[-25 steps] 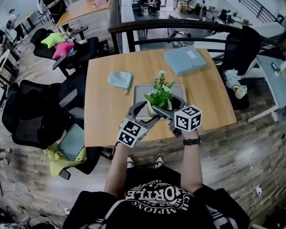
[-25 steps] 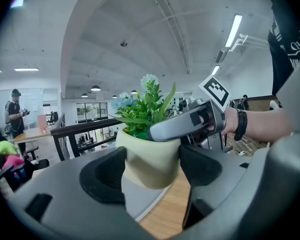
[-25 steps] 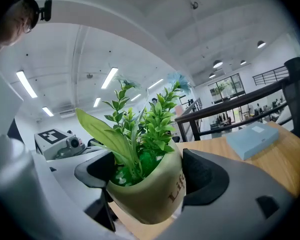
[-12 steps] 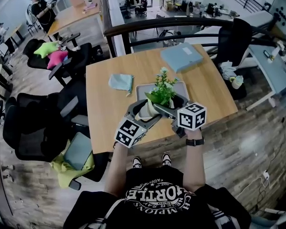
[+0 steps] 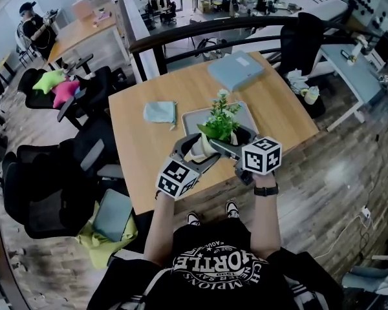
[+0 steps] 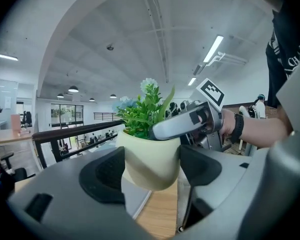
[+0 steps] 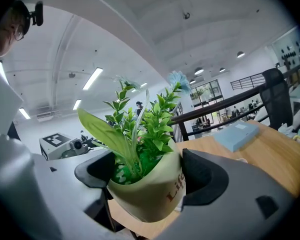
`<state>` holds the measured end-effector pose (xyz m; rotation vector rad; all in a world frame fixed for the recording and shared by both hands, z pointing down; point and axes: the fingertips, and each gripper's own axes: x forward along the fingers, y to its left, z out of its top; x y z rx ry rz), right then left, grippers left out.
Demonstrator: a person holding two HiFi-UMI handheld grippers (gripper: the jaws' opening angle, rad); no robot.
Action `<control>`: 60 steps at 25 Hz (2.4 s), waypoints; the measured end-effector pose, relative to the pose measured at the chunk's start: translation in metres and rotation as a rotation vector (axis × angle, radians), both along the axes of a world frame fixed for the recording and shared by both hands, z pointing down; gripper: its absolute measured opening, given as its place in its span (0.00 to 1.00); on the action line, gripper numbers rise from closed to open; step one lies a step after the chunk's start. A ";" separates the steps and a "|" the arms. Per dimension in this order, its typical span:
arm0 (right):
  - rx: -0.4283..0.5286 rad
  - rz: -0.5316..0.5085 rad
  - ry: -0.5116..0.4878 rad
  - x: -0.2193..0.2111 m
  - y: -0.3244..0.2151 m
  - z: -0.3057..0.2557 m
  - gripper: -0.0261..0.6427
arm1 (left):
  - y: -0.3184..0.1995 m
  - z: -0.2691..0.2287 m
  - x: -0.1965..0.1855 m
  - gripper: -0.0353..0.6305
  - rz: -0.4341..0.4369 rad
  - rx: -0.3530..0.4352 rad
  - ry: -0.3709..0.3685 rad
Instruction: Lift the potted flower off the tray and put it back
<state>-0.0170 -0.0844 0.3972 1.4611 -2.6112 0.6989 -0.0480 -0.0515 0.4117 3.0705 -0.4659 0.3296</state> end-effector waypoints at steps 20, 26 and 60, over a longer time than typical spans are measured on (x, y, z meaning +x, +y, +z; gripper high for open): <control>-0.077 0.116 0.082 0.033 0.000 0.057 0.68 | -0.001 0.057 0.032 0.59 0.116 -0.041 0.005; -0.081 0.103 0.057 0.054 -0.014 0.069 0.68 | -0.018 0.068 0.052 0.59 0.130 -0.056 -0.004; -0.129 0.130 -0.027 0.132 -0.071 0.105 0.67 | -0.078 0.100 0.125 0.59 0.186 -0.105 -0.020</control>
